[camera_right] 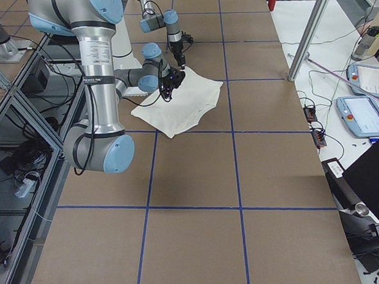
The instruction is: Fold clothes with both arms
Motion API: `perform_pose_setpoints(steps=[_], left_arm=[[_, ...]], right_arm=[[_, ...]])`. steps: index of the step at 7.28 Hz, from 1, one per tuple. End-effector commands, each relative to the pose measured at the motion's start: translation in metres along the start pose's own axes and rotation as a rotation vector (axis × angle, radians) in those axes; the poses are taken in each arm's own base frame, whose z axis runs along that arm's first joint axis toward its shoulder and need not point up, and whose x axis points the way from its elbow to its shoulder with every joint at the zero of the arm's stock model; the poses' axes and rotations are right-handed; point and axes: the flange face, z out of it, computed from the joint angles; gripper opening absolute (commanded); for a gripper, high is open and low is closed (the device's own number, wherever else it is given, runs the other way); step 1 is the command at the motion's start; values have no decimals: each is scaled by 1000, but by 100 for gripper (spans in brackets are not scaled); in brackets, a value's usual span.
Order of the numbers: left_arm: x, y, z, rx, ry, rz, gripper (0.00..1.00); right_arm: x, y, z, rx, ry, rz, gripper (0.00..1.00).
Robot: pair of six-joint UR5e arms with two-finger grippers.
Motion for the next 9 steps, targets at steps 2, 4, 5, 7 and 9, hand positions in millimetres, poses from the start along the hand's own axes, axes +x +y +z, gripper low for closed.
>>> perform_pose_setpoints(steps=[2,4,5,7,9], left_arm=[[3,-4,1,21,8,8,58],[8,0,3,18,9,8,21],[6,-1,7,20,3,8,0],[11,-20,2,47,13,-5,0],[17,-116,-18,178,19,98,0]], right_arm=[[-1,1,0,1,-1,0,100],[-1,0,0,2,-1,1,100],[-1,1,0,1,-1,0,100],[-9,0,-4,36,-36,1,100],[-42,12,-11,25,-112,14,100]])
